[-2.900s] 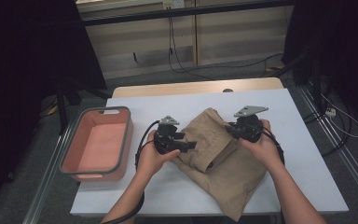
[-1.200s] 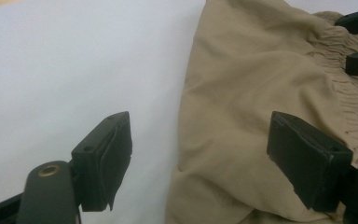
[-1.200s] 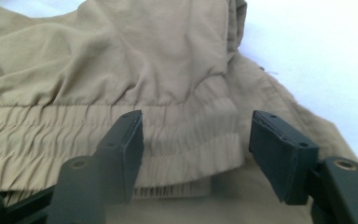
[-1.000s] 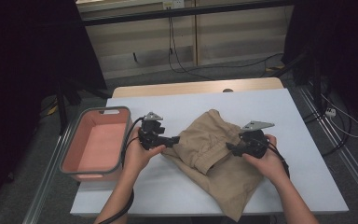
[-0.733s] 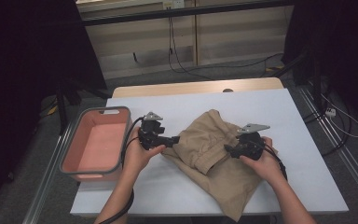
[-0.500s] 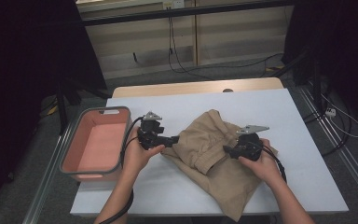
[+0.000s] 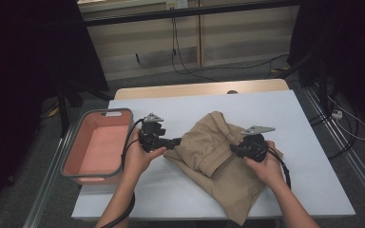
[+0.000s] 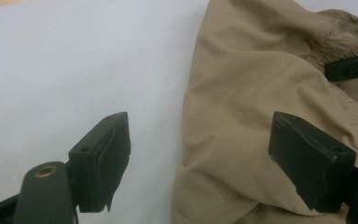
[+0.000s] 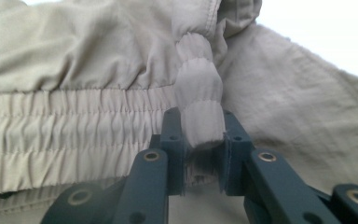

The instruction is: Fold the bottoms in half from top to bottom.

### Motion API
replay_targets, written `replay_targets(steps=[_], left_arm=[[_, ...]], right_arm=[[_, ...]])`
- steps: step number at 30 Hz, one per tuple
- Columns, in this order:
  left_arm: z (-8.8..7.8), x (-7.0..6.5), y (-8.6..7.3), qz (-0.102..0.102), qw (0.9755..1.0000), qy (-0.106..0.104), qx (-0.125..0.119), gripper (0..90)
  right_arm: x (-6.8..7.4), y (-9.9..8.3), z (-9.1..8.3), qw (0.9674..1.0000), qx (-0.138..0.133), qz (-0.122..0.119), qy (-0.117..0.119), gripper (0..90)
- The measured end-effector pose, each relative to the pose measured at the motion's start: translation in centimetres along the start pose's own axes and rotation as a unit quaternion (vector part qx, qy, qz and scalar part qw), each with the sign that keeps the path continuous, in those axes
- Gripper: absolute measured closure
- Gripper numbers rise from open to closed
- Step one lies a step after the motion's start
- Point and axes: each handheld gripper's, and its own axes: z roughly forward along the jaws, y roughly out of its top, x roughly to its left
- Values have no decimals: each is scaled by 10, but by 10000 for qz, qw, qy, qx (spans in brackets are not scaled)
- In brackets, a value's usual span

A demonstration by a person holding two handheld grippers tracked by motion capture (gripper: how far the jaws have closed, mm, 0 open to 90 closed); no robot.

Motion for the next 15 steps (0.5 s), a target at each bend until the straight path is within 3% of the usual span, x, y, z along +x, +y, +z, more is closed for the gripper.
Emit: replay_targets(steps=[4,15], left_arm=[[-2,2,0,-30,10000,26,-37,205],[-4,3,0,-47,10000,42,-58,202]], right_arm=[[-2,8,-14,9998,-153,-98,-14,759],[-23,7,-39,9993,-255,122,234,756]])
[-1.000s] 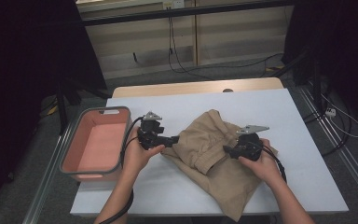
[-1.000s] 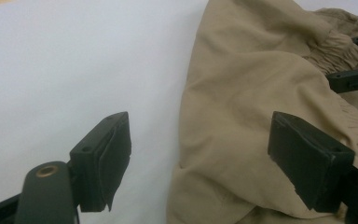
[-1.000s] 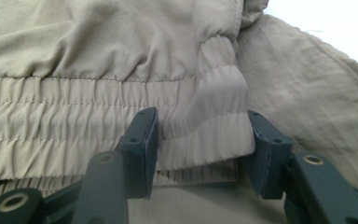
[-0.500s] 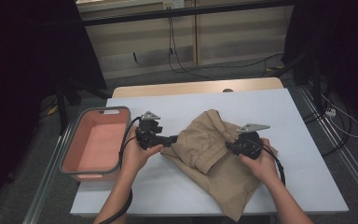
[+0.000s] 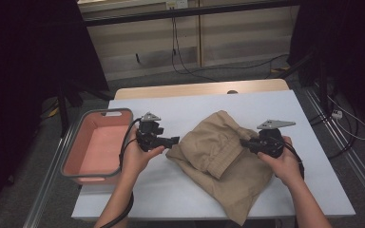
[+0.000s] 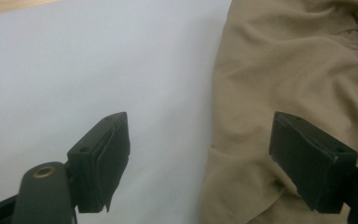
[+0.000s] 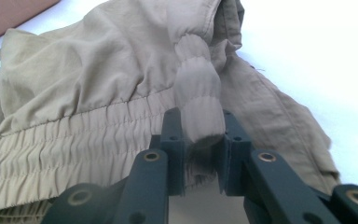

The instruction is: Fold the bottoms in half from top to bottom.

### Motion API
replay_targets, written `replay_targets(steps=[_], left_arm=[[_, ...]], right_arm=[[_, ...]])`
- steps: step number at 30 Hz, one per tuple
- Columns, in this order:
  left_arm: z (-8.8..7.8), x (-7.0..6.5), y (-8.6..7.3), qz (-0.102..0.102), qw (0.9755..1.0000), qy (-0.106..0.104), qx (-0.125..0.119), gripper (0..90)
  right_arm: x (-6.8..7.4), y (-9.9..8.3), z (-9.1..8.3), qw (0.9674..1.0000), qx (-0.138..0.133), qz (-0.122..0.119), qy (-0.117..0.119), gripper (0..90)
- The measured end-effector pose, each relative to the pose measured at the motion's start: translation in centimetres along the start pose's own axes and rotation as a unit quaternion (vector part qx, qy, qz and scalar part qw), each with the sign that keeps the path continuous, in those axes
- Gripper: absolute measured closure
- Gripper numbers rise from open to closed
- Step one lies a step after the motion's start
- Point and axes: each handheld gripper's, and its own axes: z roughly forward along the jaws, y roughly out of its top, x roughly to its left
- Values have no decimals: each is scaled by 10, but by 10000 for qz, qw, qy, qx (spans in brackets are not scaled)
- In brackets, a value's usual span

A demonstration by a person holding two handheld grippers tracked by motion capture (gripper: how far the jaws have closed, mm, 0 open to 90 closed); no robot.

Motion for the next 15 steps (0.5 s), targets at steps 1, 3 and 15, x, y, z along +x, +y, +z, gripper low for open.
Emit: replay_targets(steps=[1,3,15], left_arm=[[1,0,0,-18,10000,-4,-10,201],[1,1,0,-14,10000,-14,18,201],[1,1,-1,-9,10000,-4,20,200]], right_arm=[[-1,0,-1,10000,-4,-8,-15,756],[-3,-1,-3,10000,-2,10,-15,755],[-5,-1,-11,10000,-62,3,-7,753]])
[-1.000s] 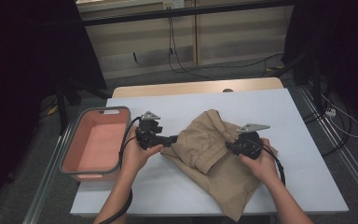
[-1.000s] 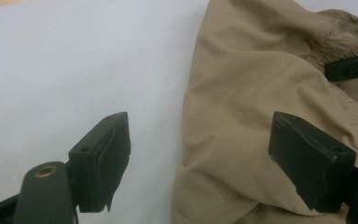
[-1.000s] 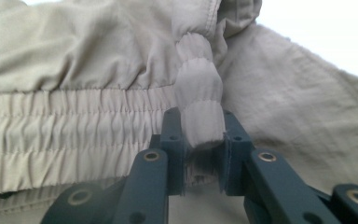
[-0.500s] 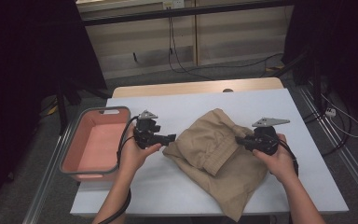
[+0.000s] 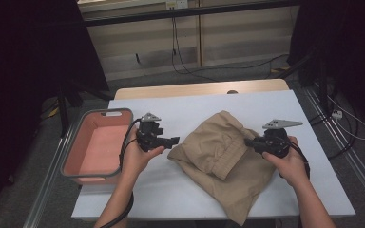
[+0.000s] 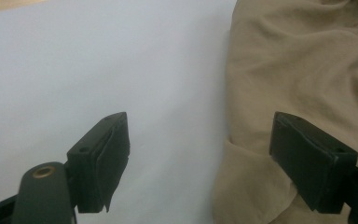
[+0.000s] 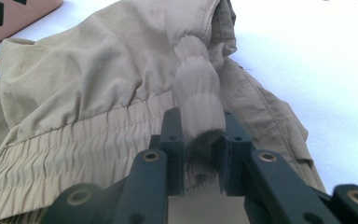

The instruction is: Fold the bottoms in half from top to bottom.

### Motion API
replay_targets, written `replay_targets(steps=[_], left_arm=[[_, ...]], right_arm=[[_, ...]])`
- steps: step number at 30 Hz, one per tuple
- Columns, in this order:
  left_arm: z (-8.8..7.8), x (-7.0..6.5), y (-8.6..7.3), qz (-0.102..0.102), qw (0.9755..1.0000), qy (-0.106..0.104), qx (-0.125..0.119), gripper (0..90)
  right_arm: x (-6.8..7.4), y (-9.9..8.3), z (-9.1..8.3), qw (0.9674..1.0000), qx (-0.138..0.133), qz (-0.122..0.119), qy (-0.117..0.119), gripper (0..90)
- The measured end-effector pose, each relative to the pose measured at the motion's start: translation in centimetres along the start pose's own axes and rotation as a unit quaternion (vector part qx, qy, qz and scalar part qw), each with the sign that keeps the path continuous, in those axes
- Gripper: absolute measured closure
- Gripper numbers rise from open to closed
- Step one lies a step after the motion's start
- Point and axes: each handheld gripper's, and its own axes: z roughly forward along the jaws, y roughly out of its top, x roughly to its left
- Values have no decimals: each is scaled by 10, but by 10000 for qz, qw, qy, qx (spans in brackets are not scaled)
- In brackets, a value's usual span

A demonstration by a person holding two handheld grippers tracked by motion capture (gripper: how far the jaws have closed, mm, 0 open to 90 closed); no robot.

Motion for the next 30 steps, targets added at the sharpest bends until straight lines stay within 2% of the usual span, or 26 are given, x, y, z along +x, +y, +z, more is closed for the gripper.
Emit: replay_targets(steps=[20,30], left_arm=[[-2,-1,1,5,10000,-41,9,197],[-3,0,1,40,10000,34,4,179]], right_arm=[[-5,0,-16,10000,-18,5,2,753],[-7,-1,-21,10000,-11,29,20,753]])
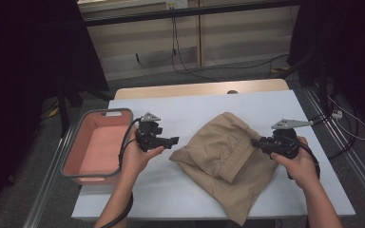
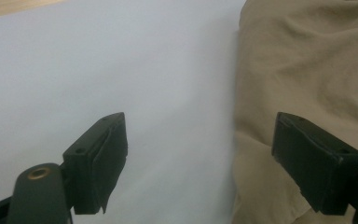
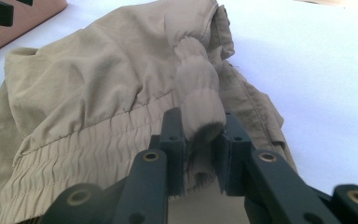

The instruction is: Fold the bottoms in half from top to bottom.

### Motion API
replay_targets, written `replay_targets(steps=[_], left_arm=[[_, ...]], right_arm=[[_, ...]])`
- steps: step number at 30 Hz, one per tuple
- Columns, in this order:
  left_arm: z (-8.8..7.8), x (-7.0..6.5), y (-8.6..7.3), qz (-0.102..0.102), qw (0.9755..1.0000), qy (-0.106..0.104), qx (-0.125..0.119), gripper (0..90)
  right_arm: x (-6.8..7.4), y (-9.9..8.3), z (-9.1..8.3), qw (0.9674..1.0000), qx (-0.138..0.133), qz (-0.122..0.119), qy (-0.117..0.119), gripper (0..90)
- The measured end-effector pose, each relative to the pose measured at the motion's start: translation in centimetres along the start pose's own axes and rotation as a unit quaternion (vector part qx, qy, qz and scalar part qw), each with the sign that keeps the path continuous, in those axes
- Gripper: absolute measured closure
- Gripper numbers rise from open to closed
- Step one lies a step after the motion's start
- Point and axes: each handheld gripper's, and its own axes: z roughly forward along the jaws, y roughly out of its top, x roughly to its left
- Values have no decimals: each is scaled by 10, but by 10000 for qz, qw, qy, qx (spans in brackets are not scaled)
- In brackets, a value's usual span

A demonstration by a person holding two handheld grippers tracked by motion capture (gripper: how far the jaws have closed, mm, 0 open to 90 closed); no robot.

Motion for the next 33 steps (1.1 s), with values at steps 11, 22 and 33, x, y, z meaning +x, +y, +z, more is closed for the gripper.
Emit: replay_targets(steps=[11,22,33], left_arm=[[-2,1,0,3,10000,13,-1,173],[-2,2,0,-34,10000,39,-64,173],[-1,3,-1,-36,10000,48,-27,172]], right_arm=[[-2,-3,-3,10000,17,22,-3,753],[-3,-4,-6,10000,54,49,-7,753],[0,-1,-8,10000,42,-11,-19,754]])
